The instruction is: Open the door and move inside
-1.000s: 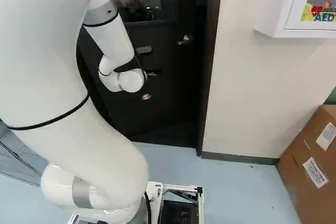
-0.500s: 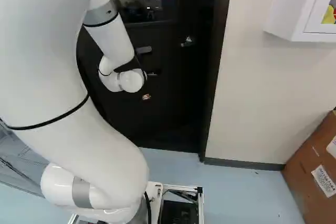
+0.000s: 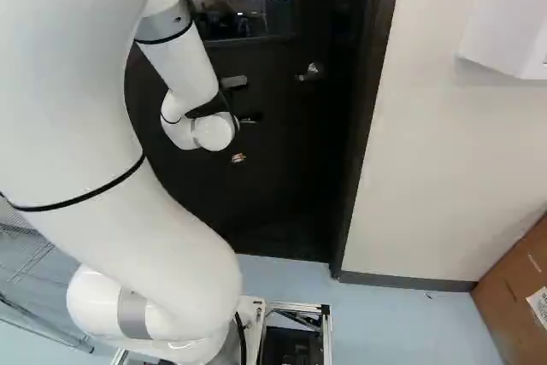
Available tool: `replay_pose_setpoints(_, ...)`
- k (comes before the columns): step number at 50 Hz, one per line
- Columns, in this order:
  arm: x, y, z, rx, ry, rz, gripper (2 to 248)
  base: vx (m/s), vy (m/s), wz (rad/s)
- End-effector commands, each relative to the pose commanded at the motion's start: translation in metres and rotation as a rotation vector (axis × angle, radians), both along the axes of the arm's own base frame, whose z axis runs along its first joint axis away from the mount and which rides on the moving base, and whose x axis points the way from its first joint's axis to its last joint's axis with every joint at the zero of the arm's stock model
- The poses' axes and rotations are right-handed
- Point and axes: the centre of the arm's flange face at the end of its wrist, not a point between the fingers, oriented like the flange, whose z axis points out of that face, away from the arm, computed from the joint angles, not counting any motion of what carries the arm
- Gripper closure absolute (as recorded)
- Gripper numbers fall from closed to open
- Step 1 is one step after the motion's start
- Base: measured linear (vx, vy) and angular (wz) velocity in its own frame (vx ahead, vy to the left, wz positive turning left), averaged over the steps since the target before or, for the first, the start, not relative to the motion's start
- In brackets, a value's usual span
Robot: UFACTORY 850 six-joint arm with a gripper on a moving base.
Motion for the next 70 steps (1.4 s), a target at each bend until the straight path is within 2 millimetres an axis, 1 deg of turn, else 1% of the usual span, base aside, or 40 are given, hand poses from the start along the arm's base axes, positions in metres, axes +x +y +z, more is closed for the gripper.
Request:
replay_pose_setpoints(16, 0.001, 0.000, 0.000, 0.000, 0.000, 0.000, 3, 0.136, 0.061, -0.018)
replay_pose_setpoints(37, 0.001, -0.001, 0.000, 0.006, 0.000, -0.013, 3, 0.001, 0.001, 0.004)
replay_pose_setpoints(53, 0.002, -0.005, 0.000, 0.037, 0.003, -0.076, 3, 0.000, 0.000, 0.000)
replay_pose_setpoints(70, 0.003, -0.013, 0.000, 0.089, 0.007, -0.180, 3, 0.000, 0.000, 0.000)
